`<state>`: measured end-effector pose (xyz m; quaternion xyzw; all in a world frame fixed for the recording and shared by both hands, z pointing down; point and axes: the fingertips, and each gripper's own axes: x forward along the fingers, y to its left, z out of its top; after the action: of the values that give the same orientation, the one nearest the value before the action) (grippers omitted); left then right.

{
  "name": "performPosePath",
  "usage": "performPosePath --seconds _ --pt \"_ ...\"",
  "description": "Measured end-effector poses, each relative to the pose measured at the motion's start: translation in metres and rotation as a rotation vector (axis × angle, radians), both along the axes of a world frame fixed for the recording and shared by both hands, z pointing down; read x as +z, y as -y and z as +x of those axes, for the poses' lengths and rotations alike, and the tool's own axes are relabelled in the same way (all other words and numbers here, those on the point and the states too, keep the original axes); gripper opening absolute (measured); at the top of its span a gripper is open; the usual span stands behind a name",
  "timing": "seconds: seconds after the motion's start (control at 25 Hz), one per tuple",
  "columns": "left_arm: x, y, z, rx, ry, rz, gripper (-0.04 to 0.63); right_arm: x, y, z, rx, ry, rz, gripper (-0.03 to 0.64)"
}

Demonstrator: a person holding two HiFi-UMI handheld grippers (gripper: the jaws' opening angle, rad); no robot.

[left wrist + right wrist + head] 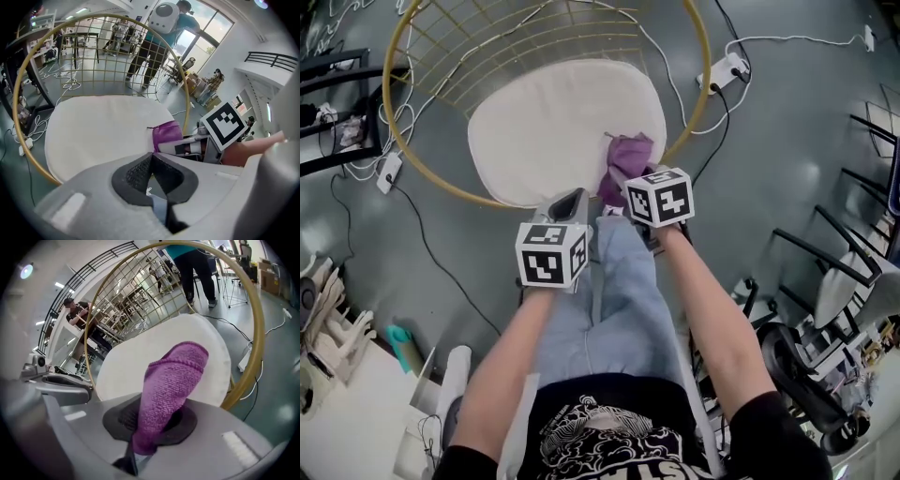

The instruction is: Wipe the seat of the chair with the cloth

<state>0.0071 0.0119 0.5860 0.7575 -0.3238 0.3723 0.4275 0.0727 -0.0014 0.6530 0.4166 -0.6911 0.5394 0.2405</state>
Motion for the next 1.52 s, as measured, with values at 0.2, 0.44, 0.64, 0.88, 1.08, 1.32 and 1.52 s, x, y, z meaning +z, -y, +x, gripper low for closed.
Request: performPosePath --seconds 0.2,0.44,0.64,0.88,1.08,1.32,1.52 --pt "-0.004 0.008 0.023 0.006 0.001 0.007 -0.002 -0.004 0.003 0.025 -0.004 -0.005 -0.001 0.057" --pt "-0.009 0.019 0.046 -0.001 0.002 0.018 -0.003 -0.009 0.007 0.061 0.031 -0.018 -0.01 0.057" --pt "-0.025 0.032 0.054 -0.038 0.001 0.048 -0.003 -0.03 0.011 0.061 -0.016 0.022 0.001 0.057" --pt "-0.066 0.044 0.043 -0.124 -0.005 0.094 -0.003 -0.097 0.029 0.034 -0.1 0.057 0.108 0.057" --pt "-0.113 0.06 0.024 -0.193 -0.015 0.188 -0.003 -0.156 0.05 0.006 -0.152 0.072 0.237 0.057" --pt "-0.156 0.048 -0.011 -0.239 -0.018 0.283 -0.002 -0.217 0.046 -0.027 -0.167 0.048 0.382 0.058" --pt "-0.194 0.026 -0.033 -0.257 -0.058 0.368 -0.002 -0.267 0.025 -0.056 -0.164 0.029 0.486 0.058"
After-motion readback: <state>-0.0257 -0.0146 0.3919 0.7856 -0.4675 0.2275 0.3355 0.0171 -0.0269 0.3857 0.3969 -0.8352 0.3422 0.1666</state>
